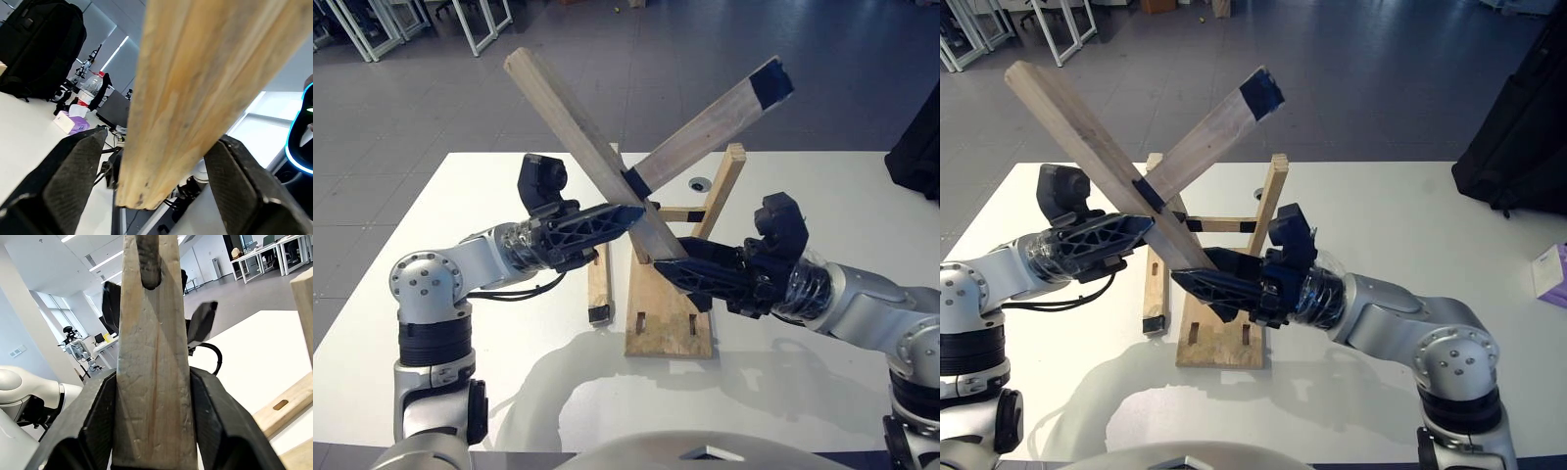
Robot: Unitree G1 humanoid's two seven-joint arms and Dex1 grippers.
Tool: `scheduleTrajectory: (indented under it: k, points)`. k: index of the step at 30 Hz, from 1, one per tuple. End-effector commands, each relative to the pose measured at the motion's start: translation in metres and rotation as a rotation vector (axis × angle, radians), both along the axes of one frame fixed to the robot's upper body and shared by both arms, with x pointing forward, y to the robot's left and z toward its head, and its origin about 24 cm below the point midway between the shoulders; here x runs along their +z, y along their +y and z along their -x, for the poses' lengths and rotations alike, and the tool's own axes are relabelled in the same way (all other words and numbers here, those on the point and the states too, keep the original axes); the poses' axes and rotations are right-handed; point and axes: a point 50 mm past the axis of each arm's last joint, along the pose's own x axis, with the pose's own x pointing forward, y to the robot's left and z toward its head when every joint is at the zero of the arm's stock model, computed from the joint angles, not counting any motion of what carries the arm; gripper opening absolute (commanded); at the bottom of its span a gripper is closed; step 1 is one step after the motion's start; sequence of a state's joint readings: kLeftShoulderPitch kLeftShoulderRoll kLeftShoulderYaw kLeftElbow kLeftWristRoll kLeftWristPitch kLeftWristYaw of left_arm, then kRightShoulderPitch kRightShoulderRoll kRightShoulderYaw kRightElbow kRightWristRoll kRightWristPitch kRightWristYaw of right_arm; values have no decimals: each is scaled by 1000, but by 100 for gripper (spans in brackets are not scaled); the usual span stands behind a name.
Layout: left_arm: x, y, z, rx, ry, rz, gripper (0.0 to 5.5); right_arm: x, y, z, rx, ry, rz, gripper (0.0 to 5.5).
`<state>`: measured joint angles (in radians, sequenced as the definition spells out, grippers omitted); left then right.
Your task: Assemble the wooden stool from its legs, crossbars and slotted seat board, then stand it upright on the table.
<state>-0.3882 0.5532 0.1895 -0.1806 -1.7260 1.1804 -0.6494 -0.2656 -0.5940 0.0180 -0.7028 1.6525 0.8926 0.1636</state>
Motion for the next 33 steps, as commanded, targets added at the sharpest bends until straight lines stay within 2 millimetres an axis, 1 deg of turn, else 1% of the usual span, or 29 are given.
scheduleTrajectory:
  k: [1,2,8,11,12,13,16,20,23,24,26,27,29,31,32,33]
  points:
    - [6,-2,4,-66,-17,-28,345,-3,1,2,20,4,17,201]
    - [6,-2,5,-70,-18,-29,345,-4,0,2,21,5,20,201]
    - [2,-4,7,-75,-12,-55,249,-6,0,4,37,19,23,201]
    - [2,-4,8,-75,-12,-58,244,-7,0,3,36,24,32,201]
    - [1,-4,8,-70,-10,-61,244,-8,-1,3,32,30,38,238]
    - [0,-5,7,-65,-9,-65,241,-8,-1,2,27,33,38,248]
    - [-4,-2,3,0,-3,-84,219,-7,-6,-1,-12,42,38,310]
    - [-7,16,-7,155,-18,-106,205,-4,-29,-1,-82,51,68,385]
    - [-9,28,-6,215,-47,-127,205,-9,-46,-1,-147,62,135,441]
    - [-11,30,-5,227,-60,-150,205,-15,-51,-3,-187,60,190,461]
    - [-15,34,1,254,-122,-195,205,-36,-55,-10,-299,61,348,465]
    - [-15,35,2,266,-162,-183,205,-45,-55,-11,-347,62,409,465]
    - [-12,40,4,341,-283,-91,205,-68,-55,-10,-395,34,584,465]
    - [-23,39,2,360,-393,-187,205,-94,-61,-7,-416,-19,804,465]
    - [-29,37,3,345,-421,-225,205,-105,-64,-4,-413,-48,897,465]
    - [-37,35,5,322,-465,-270,205,-114,-66,-3,-415,-58,947,465]
